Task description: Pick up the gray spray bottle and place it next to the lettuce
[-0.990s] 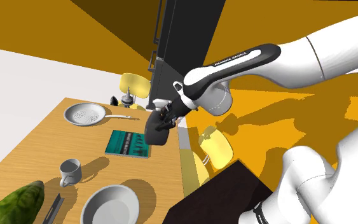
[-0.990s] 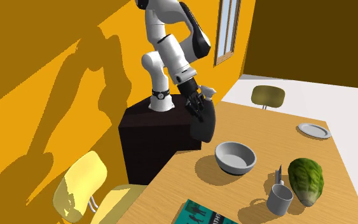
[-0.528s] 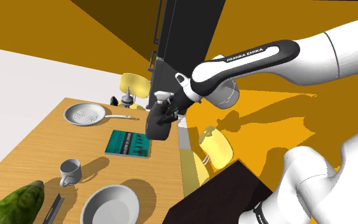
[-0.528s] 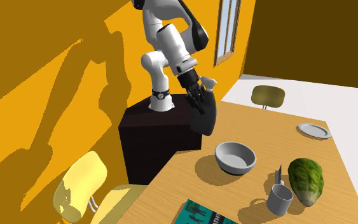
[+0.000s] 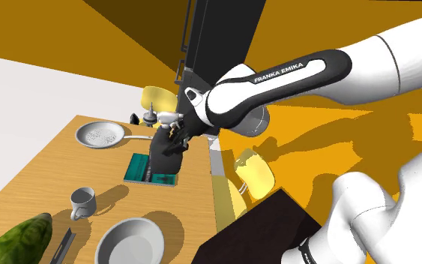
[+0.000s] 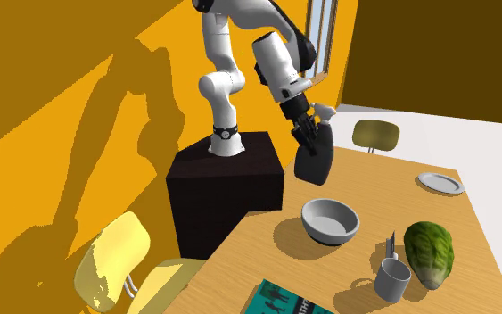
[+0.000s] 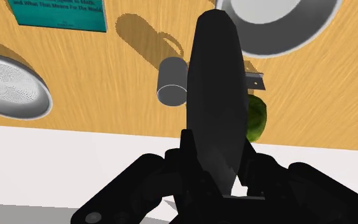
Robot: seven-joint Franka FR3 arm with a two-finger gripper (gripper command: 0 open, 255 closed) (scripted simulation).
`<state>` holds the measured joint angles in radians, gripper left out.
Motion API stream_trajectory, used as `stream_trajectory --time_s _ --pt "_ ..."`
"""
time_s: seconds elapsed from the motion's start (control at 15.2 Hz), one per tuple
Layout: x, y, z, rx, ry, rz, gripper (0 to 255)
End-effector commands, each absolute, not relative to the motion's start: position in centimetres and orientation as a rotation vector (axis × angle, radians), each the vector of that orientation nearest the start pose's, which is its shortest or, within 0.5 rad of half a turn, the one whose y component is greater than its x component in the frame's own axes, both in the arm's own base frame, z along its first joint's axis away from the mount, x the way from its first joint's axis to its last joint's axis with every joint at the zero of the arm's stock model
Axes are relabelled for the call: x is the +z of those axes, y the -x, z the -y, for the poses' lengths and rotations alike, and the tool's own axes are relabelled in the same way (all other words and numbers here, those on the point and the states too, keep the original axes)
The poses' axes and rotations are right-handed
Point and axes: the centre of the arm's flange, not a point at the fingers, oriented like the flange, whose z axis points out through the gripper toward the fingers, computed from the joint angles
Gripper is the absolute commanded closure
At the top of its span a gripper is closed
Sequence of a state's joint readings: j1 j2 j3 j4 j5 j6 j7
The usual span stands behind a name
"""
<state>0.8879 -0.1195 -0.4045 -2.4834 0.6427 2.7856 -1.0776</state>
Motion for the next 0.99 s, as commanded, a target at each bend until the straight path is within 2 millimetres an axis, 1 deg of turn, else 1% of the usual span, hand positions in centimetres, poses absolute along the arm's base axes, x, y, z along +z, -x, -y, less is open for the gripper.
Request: stream_trajectory --time_s 0.0,0.92 --pt "36.8 -44.2 -23.1 -0.685 2.468 1.331 255" --pt "36.9 -41.3 -41.3 -0.685 2.468 1.331 255"
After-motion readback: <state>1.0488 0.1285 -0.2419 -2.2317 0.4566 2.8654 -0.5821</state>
